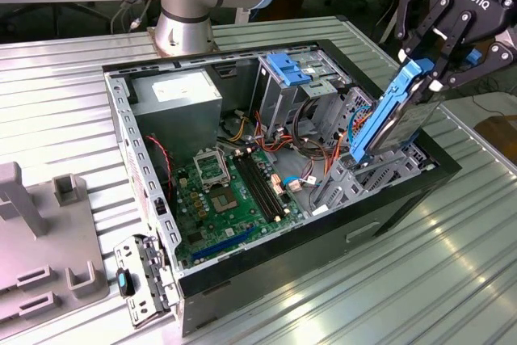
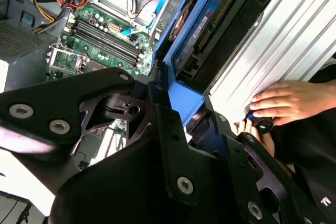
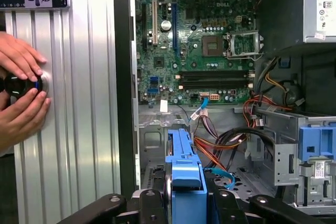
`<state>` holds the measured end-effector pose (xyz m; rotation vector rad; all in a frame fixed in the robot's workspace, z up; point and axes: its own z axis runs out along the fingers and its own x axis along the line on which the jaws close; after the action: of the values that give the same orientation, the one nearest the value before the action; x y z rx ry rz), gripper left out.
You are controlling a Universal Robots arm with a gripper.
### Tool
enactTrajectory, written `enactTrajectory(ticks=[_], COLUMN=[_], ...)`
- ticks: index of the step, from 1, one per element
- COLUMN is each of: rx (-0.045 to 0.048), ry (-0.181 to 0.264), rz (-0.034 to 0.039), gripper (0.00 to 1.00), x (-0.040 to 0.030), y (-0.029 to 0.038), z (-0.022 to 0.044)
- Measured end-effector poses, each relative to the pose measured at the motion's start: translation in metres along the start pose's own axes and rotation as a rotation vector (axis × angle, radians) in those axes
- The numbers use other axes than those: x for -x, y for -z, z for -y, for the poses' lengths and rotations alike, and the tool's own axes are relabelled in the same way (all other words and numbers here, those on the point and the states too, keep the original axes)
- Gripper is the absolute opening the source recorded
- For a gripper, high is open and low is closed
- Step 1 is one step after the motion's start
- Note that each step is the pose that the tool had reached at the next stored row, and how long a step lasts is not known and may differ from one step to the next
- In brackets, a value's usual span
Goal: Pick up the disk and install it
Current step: 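Insert the disk into the insertion slot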
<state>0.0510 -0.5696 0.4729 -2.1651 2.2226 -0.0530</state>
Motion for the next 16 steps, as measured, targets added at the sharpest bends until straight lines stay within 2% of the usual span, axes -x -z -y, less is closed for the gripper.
enactTrajectory(ticks=[9, 14, 16], rx=[0.0005, 0.0009, 0.001], ry=[0.0, 0.0, 0.0], rz=[0.0082, 0.0085, 0.0087], gripper=[0.37, 0.37, 0.37], x=[0.002, 0.0022, 0.0024], y=[-0.0095, -0.0178, -0.019], z=[-0.0003, -0.0007, -0.0007])
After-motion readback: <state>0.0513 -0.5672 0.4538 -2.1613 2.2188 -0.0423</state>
